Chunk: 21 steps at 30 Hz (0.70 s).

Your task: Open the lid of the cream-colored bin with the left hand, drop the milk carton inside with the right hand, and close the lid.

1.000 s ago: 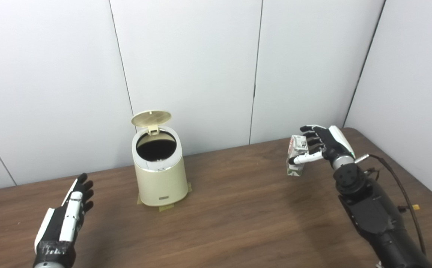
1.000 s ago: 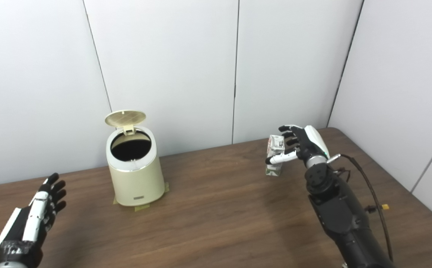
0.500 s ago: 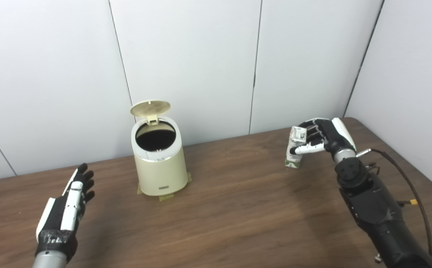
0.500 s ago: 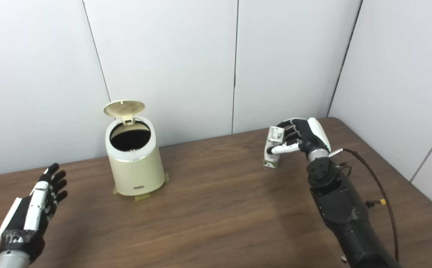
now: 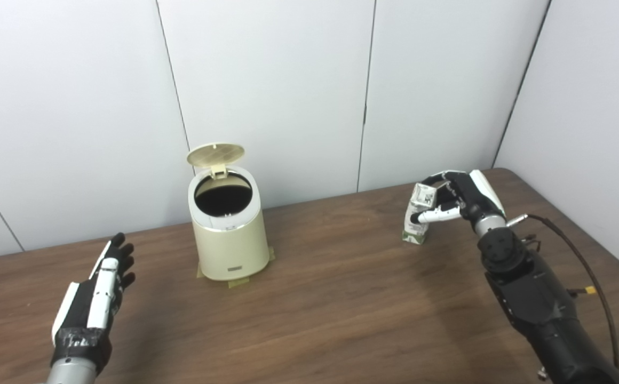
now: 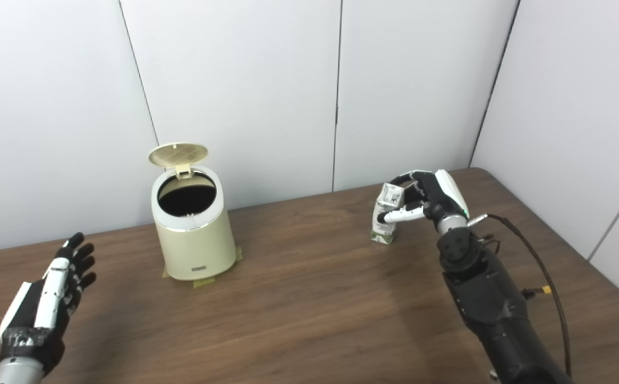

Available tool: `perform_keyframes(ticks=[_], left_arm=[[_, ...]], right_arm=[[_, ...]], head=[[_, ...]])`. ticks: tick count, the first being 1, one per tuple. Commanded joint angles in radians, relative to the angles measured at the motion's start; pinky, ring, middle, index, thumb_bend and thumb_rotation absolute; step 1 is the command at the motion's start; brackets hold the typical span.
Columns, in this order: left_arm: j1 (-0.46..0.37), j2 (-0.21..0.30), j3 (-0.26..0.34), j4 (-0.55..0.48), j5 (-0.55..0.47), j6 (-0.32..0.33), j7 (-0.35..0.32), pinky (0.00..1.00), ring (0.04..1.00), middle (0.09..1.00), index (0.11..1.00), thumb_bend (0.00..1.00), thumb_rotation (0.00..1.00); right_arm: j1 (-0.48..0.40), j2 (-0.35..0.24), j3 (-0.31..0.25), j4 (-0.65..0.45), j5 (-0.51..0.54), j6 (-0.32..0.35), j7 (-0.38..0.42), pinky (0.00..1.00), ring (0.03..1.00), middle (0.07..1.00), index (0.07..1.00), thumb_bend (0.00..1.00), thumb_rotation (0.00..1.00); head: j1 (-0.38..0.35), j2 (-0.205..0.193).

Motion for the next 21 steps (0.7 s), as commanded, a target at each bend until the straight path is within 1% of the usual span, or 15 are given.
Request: perform_keyframes(ticks=[1,2,3,5,8,9,14,16,17,20,21], left_arm=[[-0.046,0.006,0.004,-0.038,0.007,-0.013,0.009,0.96,0.974,0.968,1.0,0.39,1.0],[-0.045,0.006,0.005,-0.038,0.005,-0.013,0.008,0.96,0.974,0.965,1.0,0.39,1.0],[-0.045,0.006,0.005,-0.039,0.003,-0.013,0.007,0.96,0.975,0.966,1.0,0.39,1.0],[-0.044,0.006,0.007,-0.039,-0.004,-0.012,0.004,0.97,0.98,0.97,1.0,0.39,1.0],[-0.042,0.009,0.007,-0.036,-0.004,-0.021,0.001,0.97,0.98,0.974,1.0,0.39,1.0],[-0.041,0.011,0.005,-0.036,-0.001,-0.02,0.0,0.97,0.98,0.975,1.0,0.39,1.0],[-0.043,0.011,0.002,-0.04,0.005,-0.01,0.004,0.96,0.979,0.973,1.0,0.41,1.0],[-0.043,0.009,0.0,-0.036,0.008,-0.016,0.007,0.96,0.98,0.974,1.0,0.42,1.0],[-0.042,0.008,0.001,-0.038,0.008,-0.015,0.008,0.96,0.979,0.974,1.0,0.41,1.0],[-0.038,0.008,-0.004,-0.044,0.02,-0.015,0.012,0.95,0.969,0.965,1.0,0.41,1.0],[-0.036,0.01,-0.007,-0.048,0.026,-0.013,0.013,0.94,0.965,0.963,1.0,0.4,1.0]], right_arm=[[-0.035,-0.025,-0.004,-0.036,-0.018,-0.044,-0.027,0.59,0.539,0.469,0.579,0.55,0.0],[-0.032,-0.024,-0.002,-0.04,-0.028,-0.05,-0.04,0.53,0.509,0.462,0.546,0.54,0.0],[-0.029,-0.022,-0.004,-0.043,-0.033,-0.056,-0.051,0.47,0.455,0.475,0.524,0.53,0.0],[-0.025,-0.016,-0.008,-0.056,-0.04,-0.055,-0.067,0.38,0.404,0.486,0.507,0.52,0.0],[-0.022,-0.012,-0.009,-0.073,-0.056,-0.075,-0.097,0.33,0.38,0.495,0.52,0.52,0.0],[-0.021,-0.011,-0.008,-0.085,-0.061,-0.077,-0.101,0.33,0.377,0.494,0.522,0.52,0.0],[-0.025,-0.009,-0.003,-0.138,-0.09,-0.102,-0.12,0.4,0.39,0.49,0.495,0.52,0.0],[-0.028,0.008,-0.011,-0.18,-0.082,-0.086,-0.114,0.4,0.394,0.496,0.487,0.52,0.0],[-0.03,0.018,-0.013,-0.211,-0.082,-0.071,-0.11,0.4,0.397,0.502,0.478,0.52,0.0],[-0.037,0.049,-0.009,-0.293,-0.088,-0.035,-0.098,0.41,0.421,0.509,0.463,0.52,0.0],[-0.04,0.057,-0.006,-0.316,-0.087,-0.027,-0.09,0.43,0.431,0.511,0.459,0.52,0.0]], head=[[0.004,0.002],[0.005,0.002],[0.005,0.002],[0.008,0.002],[0.011,0.003],[0.013,0.005],[0.019,0.007],[0.019,0.007],[0.047,0.011],[0.062,0.012],[0.082,0.013]])
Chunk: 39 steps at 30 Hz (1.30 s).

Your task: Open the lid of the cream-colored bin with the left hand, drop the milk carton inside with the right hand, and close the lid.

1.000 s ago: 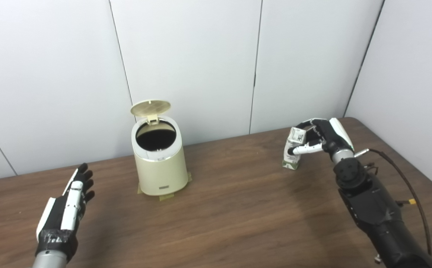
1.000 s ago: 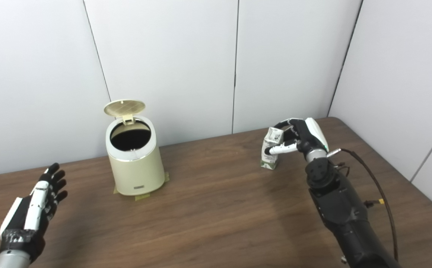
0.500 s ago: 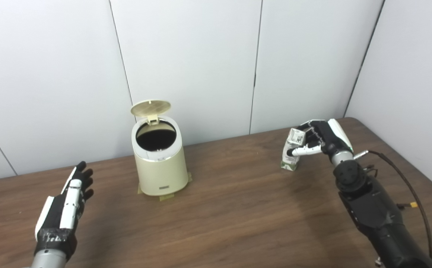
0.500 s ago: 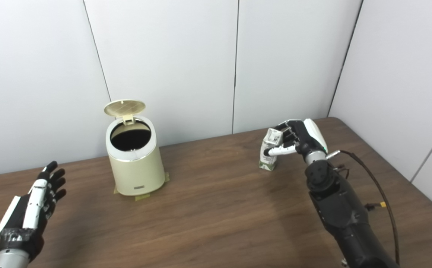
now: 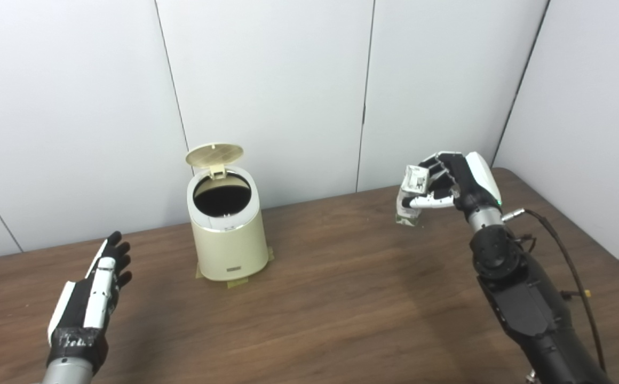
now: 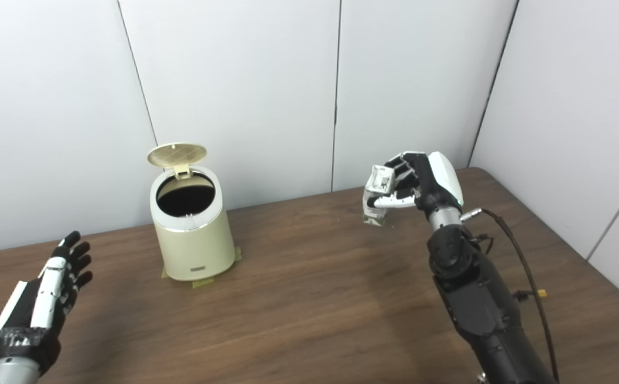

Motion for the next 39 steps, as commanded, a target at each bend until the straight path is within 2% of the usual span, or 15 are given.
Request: perform_keyframes(ticks=[1,4,7,11,12,14,18,22,29,37,39], left_arm=[[-0.035,0.003,-0.004,-0.043,0.02,-0.015,0.013,0.94,0.961,0.96,1.0,0.4,1.0],[-0.033,-0.002,-0.001,-0.04,0.022,-0.015,0.014,0.93,0.957,0.96,1.0,0.39,1.0],[-0.03,-0.007,-0.002,-0.034,0.021,-0.023,0.013,0.93,0.95,0.955,1.0,0.38,1.0],[-0.023,-0.022,-0.007,-0.028,0.025,-0.027,0.02,0.93,0.946,0.946,1.0,0.37,1.0],[-0.021,-0.023,-0.012,-0.027,0.031,-0.032,0.021,0.93,0.945,0.944,1.0,0.37,1.0],[-0.019,-0.028,-0.017,-0.026,0.041,-0.037,0.023,0.92,0.938,0.939,1.0,0.37,1.0],[-0.013,-0.042,-0.025,-0.031,0.058,-0.031,0.033,0.91,0.934,0.936,1.0,0.38,1.0],[-0.009,-0.057,-0.03,-0.038,0.064,-0.021,0.04,0.92,0.936,0.936,0.999,0.39,1.0],[0.004,-0.067,-0.049,-0.045,0.088,-0.029,0.048,0.92,0.931,0.933,0.988,0.39,1.0],[0.021,-0.08,-0.061,-0.047,0.099,-0.05,0.045,0.94,0.941,0.935,0.985,0.4,1.0],[0.024,-0.082,-0.061,-0.048,0.1,-0.051,0.046,0.93,0.94,0.936,0.986,0.42,1.0]], right_arm=[[-0.071,-0.002,-0.005,-0.07,-0.002,-0.007,0.003,0.43,0.43,0.512,0.459,0.52,0.0],[-0.081,0.018,0.004,-0.116,-0.005,0.001,0.025,0.39,0.397,0.508,0.484,0.52,0.0],[-0.101,0.047,0.019,-0.137,-0.01,-0.019,0.028,0.38,0.393,0.506,0.487,0.52,0.0],[-0.129,0.097,0.058,-0.216,-0.039,0.02,0.052,0.4,0.399,0.512,0.471,0.52,0.0],[-0.139,0.112,0.068,-0.241,-0.045,0.031,0.06,0.35,0.392,0.519,0.473,0.52,0.0],[-0.156,0.139,0.086,-0.279,-0.057,0.049,0.072,0.28,0.439,0.502,0.469,0.52,0.0],[-0.199,0.201,0.126,-0.342,-0.078,0.083,0.105,0.34,0.399,0.504,0.497,0.52,0.0],[-0.233,0.238,0.145,-0.316,-0.055,0.021,0.112,0.34,0.392,0.503,0.497,0.52,0.0],[-0.268,0.285,0.17,-0.305,-0.093,0.032,0.121,0.31,0.379,0.509,0.496,0.52,0.0],[-0.304,0.333,0.186,-0.223,-0.068,-0.013,0.116,0.36,0.398,0.507,0.482,0.52,0.0],[-0.312,0.344,0.193,-0.191,-0.086,-0.03,0.095,0.34,0.386,0.507,0.484,0.52,0.0]], head=[[0.026,0.002],[0.051,0.004],[0.085,0.006],[0.135,0.0],[0.15,-0.003],[0.162,-0.005],[0.191,-0.007],[0.221,-0.006],[0.274,-0.008],[0.313,-0.008],[0.316,-0.006]])
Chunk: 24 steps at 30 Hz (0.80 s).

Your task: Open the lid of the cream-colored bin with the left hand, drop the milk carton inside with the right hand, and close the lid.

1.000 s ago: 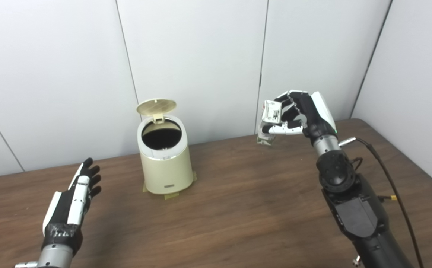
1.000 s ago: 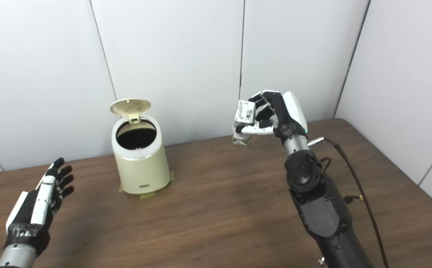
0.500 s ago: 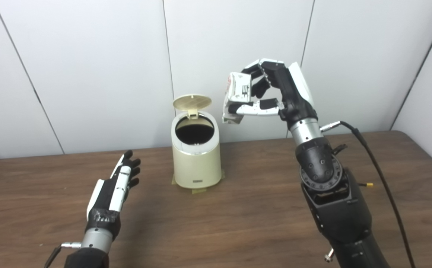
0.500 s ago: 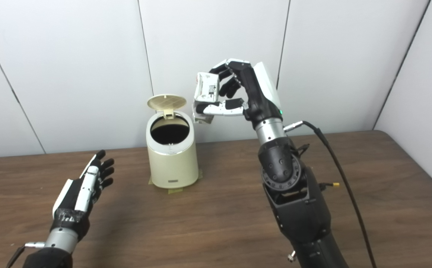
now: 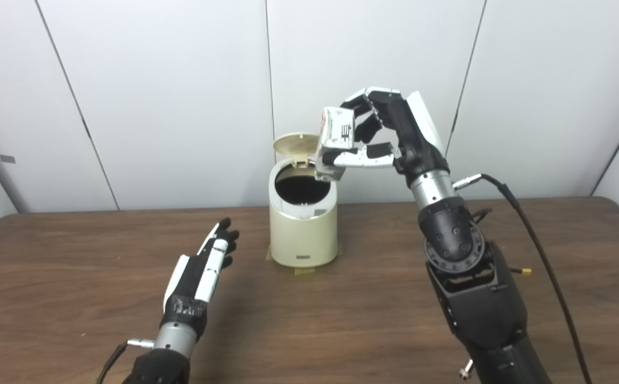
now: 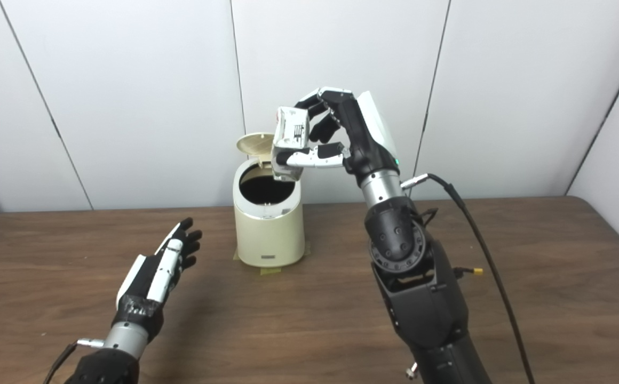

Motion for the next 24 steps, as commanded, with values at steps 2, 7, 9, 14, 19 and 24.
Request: perform_keyframes(ticks=[2,7,9,14,19,24], left_arm=[[-0.023,-0.003,-0.003,-0.04,0.008,-0.046,0.009,0.93,0.943,0.936,0.986,0.43,1.0],[-0.017,-0.005,-0.005,-0.049,0.014,-0.036,0.009,0.92,0.938,0.932,0.985,0.42,1.0],[-0.015,-0.008,-0.005,-0.049,0.013,-0.036,0.01,0.91,0.935,0.931,0.988,0.43,1.0],[-0.011,-0.01,-0.007,-0.049,0.018,-0.043,0.011,0.92,0.926,0.925,0.981,0.42,1.0],[-0.009,-0.016,-0.007,-0.053,0.021,-0.041,0.015,0.91,0.918,0.921,0.977,0.44,1.0],[-0.007,-0.026,-0.004,-0.053,0.019,-0.036,0.019,0.91,0.914,0.917,0.976,0.43,1.0]], right_arm=[[-0.086,0.014,0.004,0.026,-0.021,-0.075,-0.053,0.32,0.376,0.505,0.484,0.52,0.0],[-0.11,0.041,0.006,0.096,-0.036,-0.082,-0.089,0.37,0.399,0.507,0.476,0.52,0.0],[-0.121,0.045,0.009,0.127,-0.042,-0.091,-0.099,0.4,0.419,0.51,0.47,0.52,0.0],[-0.141,0.05,0.009,0.189,-0.039,-0.118,-0.119,0.39,0.419,0.496,0.476,0.52,0.0],[-0.151,0.067,0.0,0.237,-0.033,-0.106,-0.144,0.36,0.4,0.505,0.483,0.52,0.0],[-0.161,0.072,0.001,0.289,-0.049,-0.109,-0.187,0.37,0.402,0.518,0.476,0.52,0.0]], head=[[0.004,0.004],[0.008,0.012],[0.009,0.013],[0.011,0.017],[0.007,0.021],[0.01,0.021]])
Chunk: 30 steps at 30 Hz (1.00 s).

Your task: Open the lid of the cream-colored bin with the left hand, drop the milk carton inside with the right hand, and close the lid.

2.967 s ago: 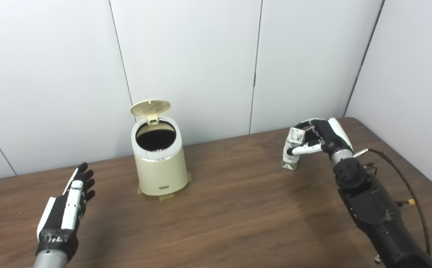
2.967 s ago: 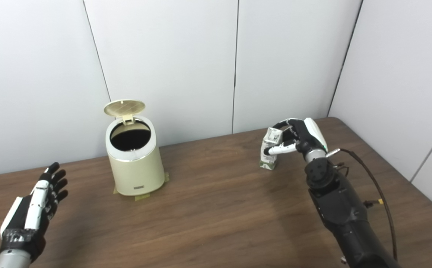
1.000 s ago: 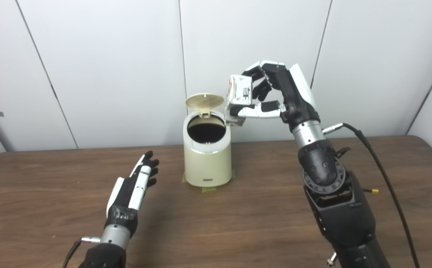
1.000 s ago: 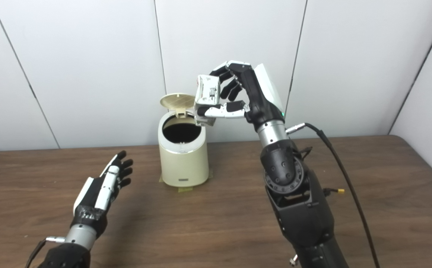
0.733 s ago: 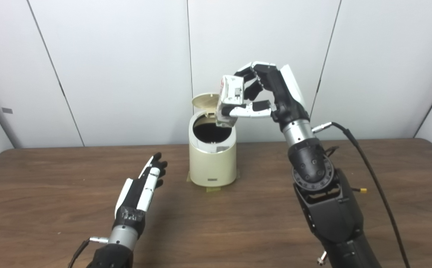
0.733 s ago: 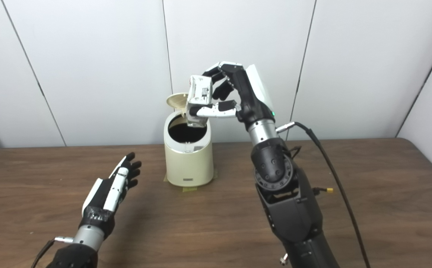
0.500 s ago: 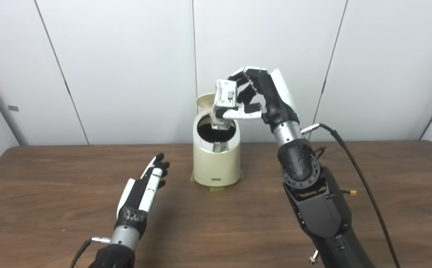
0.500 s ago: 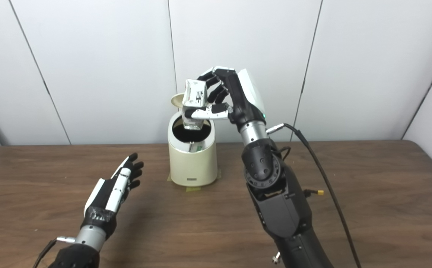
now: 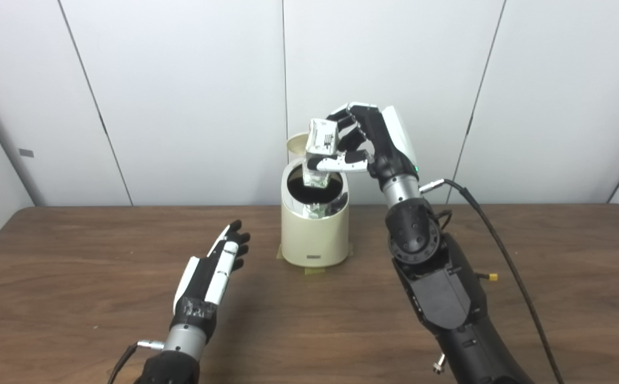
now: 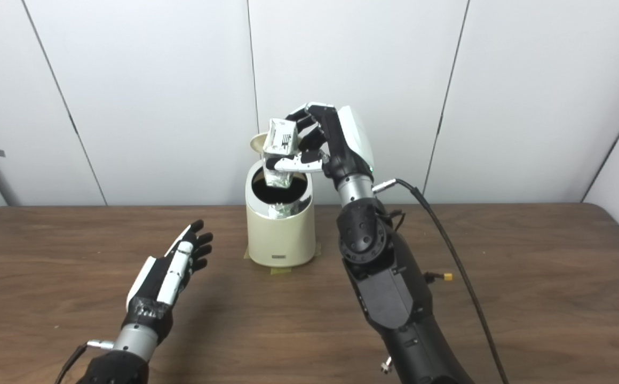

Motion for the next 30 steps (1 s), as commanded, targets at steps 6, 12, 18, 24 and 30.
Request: perform_keyframes(ticks=[6,12,18,24,30], left_arm=[[-0.025,-0.004,-0.001,-0.029,0.013,-0.035,0.014,0.91,0.914,0.918,0.978,0.44,1.0],[-0.036,-0.001,-0.001,-0.022,0.009,-0.045,0.009,0.91,0.922,0.923,0.981,0.44,1.0],[-0.038,-0.005,-0.001,-0.017,0.008,-0.047,0.011,0.91,0.919,0.921,0.982,0.43,1.0],[-0.033,-0.006,-0.002,-0.012,0.012,-0.048,0.013,0.91,0.919,0.925,0.983,0.44,1.0],[-0.034,-0.003,0.003,-0.005,0.005,-0.054,0.011,0.91,0.925,0.929,0.986,0.44,1.0]], right_arm=[[-0.086,-0.01,0.002,0.02,-0.022,-0.068,-0.067,0.34,0.404,0.51,0.477,0.5,0.0],[-0.079,-0.005,0.004,0.035,-0.01,-0.084,-0.075,0.33,0.411,0.511,0.477,0.5,0.0],[-0.07,0.0,0.014,0.031,-0.024,-0.076,-0.076,0.35,0.416,0.507,0.471,0.5,0.0],[-0.06,0.004,0.026,0.043,-0.025,-0.095,-0.085,0.37,0.41,0.506,0.472,0.5,0.0],[-0.054,0.014,0.034,0.069,-0.027,-0.128,-0.106,0.37,0.42,0.507,0.46,0.5,0.0]], head=[[0.004,0.009],[0.002,-0.003],[0.001,-0.004],[0.008,-0.006],[0.004,-0.008]])
